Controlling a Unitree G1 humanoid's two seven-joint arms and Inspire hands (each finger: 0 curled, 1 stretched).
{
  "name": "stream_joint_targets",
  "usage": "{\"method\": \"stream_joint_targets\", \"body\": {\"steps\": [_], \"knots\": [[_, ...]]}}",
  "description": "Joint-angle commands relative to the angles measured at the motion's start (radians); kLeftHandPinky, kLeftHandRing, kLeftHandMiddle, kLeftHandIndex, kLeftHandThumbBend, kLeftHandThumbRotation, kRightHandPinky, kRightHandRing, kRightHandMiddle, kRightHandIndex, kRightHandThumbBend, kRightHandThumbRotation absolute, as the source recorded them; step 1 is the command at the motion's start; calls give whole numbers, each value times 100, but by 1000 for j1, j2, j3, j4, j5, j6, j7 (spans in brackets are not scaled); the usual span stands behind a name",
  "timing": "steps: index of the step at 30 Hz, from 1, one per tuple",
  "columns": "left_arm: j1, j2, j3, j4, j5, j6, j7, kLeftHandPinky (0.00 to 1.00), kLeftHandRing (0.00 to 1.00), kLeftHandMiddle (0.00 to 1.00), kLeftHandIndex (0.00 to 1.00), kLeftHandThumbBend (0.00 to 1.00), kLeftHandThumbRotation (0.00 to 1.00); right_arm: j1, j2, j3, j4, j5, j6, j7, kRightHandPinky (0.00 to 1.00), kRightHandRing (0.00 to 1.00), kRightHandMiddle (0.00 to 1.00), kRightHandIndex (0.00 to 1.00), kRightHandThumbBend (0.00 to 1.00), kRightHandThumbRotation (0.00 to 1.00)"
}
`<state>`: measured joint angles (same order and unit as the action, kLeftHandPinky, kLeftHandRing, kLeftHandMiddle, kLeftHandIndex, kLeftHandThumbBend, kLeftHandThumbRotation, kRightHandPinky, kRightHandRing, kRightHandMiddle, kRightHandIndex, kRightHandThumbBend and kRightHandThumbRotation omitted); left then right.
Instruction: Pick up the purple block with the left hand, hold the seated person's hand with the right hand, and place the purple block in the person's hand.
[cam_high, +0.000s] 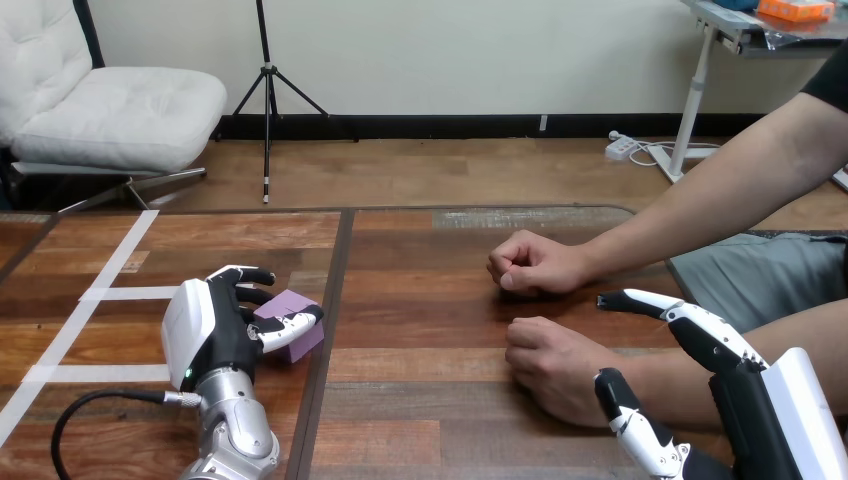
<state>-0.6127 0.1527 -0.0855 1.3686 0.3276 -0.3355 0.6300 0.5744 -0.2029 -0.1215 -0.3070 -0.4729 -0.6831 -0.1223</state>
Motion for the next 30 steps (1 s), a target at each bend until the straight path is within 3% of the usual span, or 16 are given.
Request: {"method": "stream_joint_targets", "body": {"steps": [1, 10, 30], "knots": [[-50, 19, -10, -15, 22, -4, -7, 54, 53, 56, 62, 70, 0, -44, -6, -10, -38, -1, -5, -8, 82, 79, 77, 74, 42, 56], [-53, 25, -21, -14, 37, 4, -4, 57, 52, 55, 62, 70, 0, -42, -7, -11, -35, 1, -3, -6, 83, 80, 77, 74, 42, 56], [-64, 24, -1, -13, 21, 16, -26, 57, 51, 53, 63, 68, 0, -59, -7, -10, -30, 4, -1, -7, 84, 79, 77, 74, 43, 54]]}}
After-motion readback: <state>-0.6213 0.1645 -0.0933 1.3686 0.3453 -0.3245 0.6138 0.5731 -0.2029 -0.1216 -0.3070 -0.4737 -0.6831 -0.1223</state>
